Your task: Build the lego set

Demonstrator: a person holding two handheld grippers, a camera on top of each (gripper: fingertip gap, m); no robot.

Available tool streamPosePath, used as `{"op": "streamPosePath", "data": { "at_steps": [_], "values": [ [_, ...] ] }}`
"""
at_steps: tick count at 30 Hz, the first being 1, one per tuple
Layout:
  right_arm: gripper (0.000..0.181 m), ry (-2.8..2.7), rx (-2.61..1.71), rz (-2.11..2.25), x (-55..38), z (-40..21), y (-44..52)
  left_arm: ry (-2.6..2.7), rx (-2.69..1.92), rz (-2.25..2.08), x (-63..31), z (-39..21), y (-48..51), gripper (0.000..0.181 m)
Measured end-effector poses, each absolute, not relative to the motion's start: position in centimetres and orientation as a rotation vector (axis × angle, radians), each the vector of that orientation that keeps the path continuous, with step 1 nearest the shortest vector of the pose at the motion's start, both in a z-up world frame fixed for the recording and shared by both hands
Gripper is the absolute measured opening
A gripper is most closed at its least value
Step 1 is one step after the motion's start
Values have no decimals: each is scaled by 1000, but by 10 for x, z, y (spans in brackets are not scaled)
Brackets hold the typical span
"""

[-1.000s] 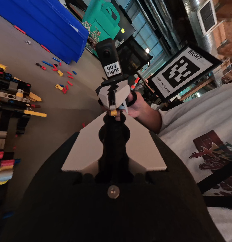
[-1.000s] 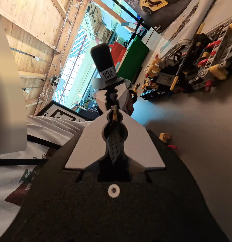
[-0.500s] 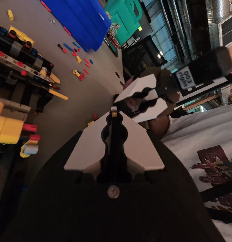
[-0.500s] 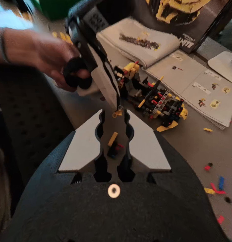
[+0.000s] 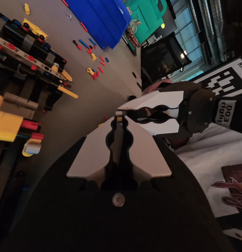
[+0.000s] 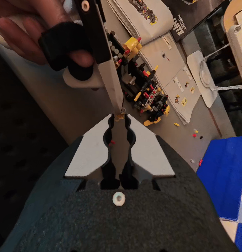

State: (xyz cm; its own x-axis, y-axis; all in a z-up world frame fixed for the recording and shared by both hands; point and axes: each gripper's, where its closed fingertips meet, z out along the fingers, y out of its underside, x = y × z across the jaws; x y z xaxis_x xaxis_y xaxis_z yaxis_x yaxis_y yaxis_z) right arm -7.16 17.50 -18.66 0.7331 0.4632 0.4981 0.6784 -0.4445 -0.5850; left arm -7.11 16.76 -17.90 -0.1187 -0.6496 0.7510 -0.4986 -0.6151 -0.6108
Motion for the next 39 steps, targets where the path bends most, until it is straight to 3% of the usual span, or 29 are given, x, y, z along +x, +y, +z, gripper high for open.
{"op": "streamPosePath", "data": {
  "at_steps": [11, 13, 20, 30, 39],
  "values": [
    [14, -790, -2160, -212, -73, -183, 172, 1354, -1973, -1868, -72, -175, 163, 9],
    [14, -754, -2161, -189, -58, -180, 169, 1411, -1899, -1775, -72, -172, 166, 22],
    [14, -450, -2271, 288, -10, -204, 155, 1780, -1723, -1076, -77, -210, 155, 27],
    [14, -237, -2010, 686, -4, -181, 159, 1750, -1741, -927, -65, -227, 145, 36],
    [14, -271, -2007, 711, -9, -182, 157, 1784, -1719, -897, -55, -238, 145, 42]
  ]
}}
